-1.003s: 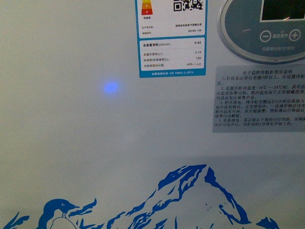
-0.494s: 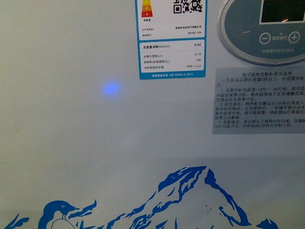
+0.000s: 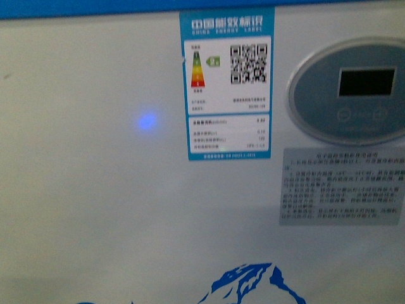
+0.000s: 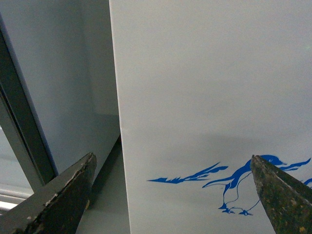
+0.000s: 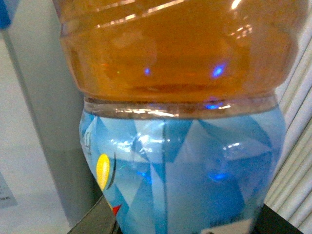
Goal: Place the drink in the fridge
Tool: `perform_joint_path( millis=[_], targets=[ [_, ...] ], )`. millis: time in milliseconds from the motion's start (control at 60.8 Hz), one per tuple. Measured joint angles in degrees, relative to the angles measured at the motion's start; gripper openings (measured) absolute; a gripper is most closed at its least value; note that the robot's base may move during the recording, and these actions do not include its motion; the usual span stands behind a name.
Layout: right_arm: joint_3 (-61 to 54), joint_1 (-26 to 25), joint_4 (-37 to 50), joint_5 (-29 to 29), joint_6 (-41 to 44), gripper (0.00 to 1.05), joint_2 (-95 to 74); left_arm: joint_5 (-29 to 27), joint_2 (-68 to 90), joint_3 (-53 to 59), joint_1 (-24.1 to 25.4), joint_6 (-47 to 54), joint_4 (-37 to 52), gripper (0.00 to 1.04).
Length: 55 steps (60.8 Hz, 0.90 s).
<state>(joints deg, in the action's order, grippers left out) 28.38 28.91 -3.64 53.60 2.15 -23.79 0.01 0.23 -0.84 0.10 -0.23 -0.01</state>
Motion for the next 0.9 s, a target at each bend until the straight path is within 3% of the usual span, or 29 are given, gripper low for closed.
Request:
perform_joint_path(
  millis=[905],
  targets=[
    [0.02, 0.0, 0.0, 0.0, -0.2, 0.36, 0.0, 0.04, 0.0, 0.0, 0.0, 0.0, 0.0, 0.97]
  ],
)
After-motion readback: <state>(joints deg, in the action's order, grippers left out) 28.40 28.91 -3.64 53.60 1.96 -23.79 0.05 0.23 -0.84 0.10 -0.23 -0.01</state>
